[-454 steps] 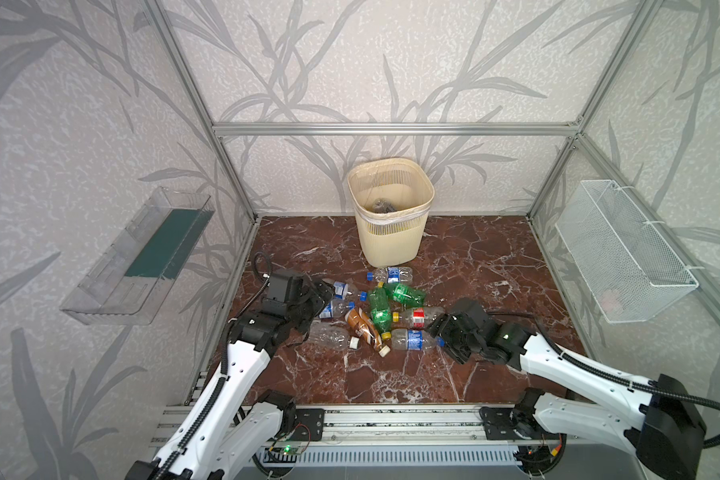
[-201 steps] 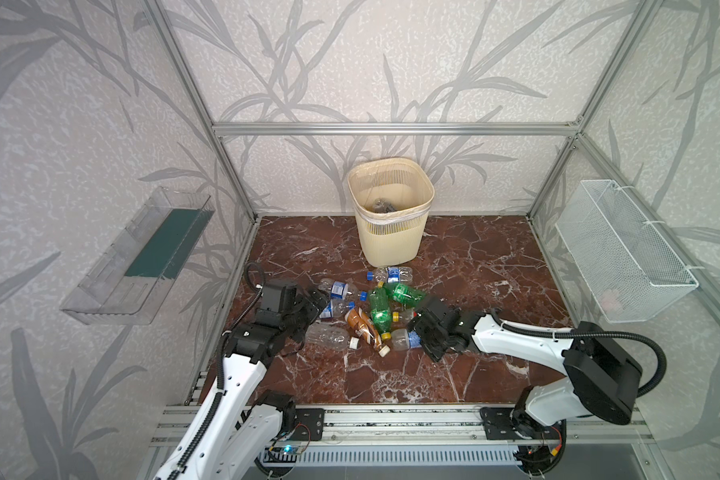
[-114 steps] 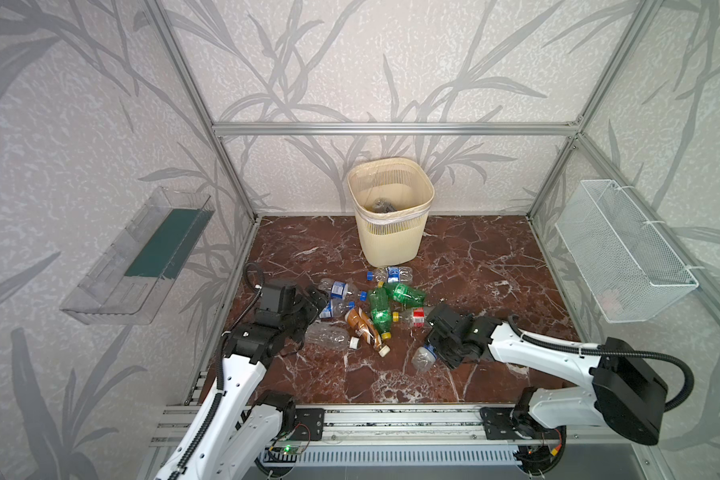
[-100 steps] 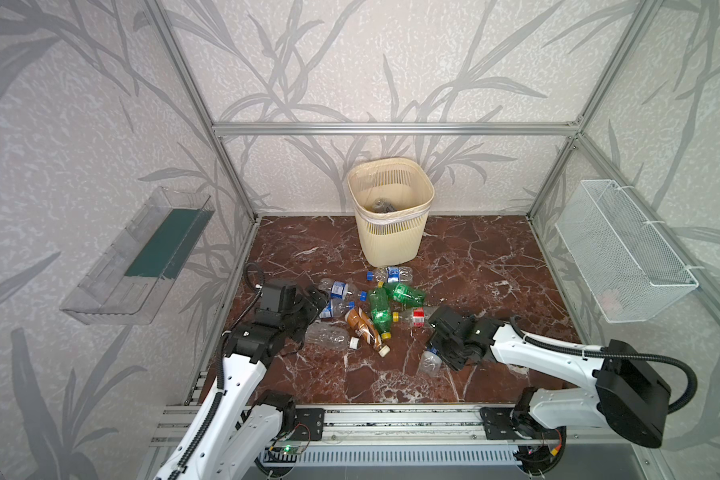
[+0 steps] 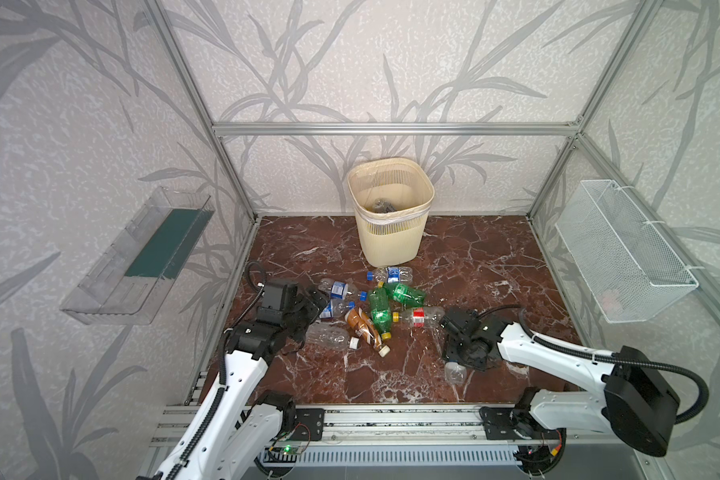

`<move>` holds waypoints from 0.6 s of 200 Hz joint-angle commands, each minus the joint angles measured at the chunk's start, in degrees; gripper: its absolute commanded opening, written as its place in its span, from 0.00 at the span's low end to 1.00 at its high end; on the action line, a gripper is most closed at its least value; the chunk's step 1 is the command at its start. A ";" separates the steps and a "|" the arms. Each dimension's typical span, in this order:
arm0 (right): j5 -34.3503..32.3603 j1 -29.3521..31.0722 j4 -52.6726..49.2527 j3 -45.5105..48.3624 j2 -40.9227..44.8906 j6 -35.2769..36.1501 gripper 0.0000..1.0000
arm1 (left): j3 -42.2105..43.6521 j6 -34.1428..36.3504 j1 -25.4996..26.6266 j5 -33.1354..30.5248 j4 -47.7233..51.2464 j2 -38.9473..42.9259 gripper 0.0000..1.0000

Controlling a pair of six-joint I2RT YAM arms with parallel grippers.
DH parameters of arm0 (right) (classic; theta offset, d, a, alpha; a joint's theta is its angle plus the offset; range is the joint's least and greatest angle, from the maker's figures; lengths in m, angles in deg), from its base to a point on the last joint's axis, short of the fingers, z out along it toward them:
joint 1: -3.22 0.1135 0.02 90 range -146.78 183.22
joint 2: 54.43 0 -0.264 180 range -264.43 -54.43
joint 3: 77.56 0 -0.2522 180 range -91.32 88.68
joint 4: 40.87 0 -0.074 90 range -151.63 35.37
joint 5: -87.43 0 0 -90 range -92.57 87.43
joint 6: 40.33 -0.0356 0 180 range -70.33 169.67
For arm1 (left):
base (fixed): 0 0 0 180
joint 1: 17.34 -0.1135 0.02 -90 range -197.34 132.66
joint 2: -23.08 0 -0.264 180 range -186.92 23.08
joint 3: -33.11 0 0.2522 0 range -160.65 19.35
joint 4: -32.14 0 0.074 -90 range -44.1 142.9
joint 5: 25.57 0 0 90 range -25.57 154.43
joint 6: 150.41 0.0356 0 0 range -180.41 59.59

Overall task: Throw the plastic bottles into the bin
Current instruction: 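Lower the right gripper onto the blue-capped water bottle and close on it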

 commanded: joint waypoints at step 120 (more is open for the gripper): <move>7.24 -4.69 4.34 3.84 2.77 14.74 0.52 | -1.58 -0.20 -0.28 0.22 0.44 -2.41 0.97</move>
